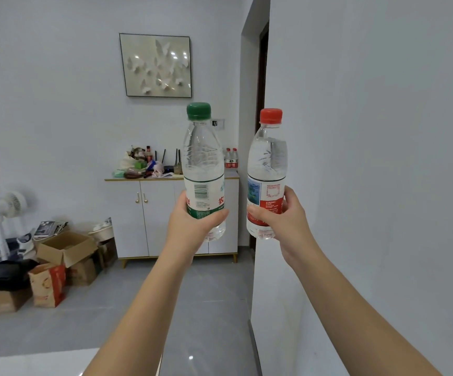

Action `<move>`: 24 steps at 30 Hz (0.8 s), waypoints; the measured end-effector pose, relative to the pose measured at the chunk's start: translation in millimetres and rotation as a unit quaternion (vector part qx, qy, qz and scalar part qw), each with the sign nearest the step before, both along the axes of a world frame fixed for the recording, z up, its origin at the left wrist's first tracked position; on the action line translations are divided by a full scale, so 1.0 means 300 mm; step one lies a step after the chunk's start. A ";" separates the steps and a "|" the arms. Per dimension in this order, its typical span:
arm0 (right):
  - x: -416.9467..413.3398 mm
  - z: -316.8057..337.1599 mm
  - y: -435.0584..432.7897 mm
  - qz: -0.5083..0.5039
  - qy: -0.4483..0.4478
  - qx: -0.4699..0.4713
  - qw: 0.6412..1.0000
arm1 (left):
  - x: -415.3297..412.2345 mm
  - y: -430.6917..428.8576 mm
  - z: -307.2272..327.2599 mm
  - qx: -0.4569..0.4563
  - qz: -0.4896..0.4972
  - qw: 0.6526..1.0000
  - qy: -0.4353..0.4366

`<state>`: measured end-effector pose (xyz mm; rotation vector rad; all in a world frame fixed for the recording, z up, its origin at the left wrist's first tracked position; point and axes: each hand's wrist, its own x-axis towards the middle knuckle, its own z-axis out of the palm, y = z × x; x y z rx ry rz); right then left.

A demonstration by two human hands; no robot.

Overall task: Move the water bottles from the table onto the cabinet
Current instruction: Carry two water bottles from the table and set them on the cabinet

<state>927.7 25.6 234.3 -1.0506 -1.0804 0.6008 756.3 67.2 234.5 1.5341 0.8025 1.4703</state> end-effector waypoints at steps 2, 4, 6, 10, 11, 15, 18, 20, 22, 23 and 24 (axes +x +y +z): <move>-0.004 -0.002 0.043 -0.006 0.004 -0.006 1.000 | -0.002 0.045 0.000 -0.004 0.001 1.000 0.001; -0.005 -0.004 0.095 -0.009 0.009 -0.012 1.000 | -0.001 0.096 -0.004 -0.010 0.005 1.000 0.001; -0.001 -0.008 0.157 -0.014 0.012 -0.018 1.000 | 0.001 0.155 -0.015 -0.017 0.015 1.000 0.005; 0.032 -0.038 0.315 -0.021 0.012 -0.030 0.999 | 0.023 0.297 -0.053 -0.030 0.032 0.999 0.011; 0.043 -0.048 0.359 -0.022 0.013 -0.033 0.999 | 0.033 0.336 -0.061 -0.033 0.036 0.999 0.012; 0.095 -0.081 0.548 -0.019 0.014 -0.027 0.999 | 0.085 0.506 -0.079 -0.034 0.047 0.998 0.021; 0.143 -0.094 0.692 -0.018 0.015 -0.019 1.000 | 0.141 0.643 -0.078 -0.035 0.056 0.997 0.030; 0.176 -0.093 0.789 -0.018 0.019 -0.019 0.999 | 0.180 0.734 -0.067 -0.039 0.057 0.997 0.033; 0.207 -0.088 0.883 -0.013 0.019 -0.015 1.000 | 0.218 0.822 -0.055 -0.039 0.062 0.997 0.031; 0.222 -0.087 0.929 -0.010 0.020 -0.012 1.000 | 0.236 0.863 -0.052 -0.038 0.067 0.997 0.027; 0.236 -0.085 0.971 -0.009 0.021 -0.010 1.000 | 0.251 0.902 -0.050 -0.038 0.074 0.996 0.022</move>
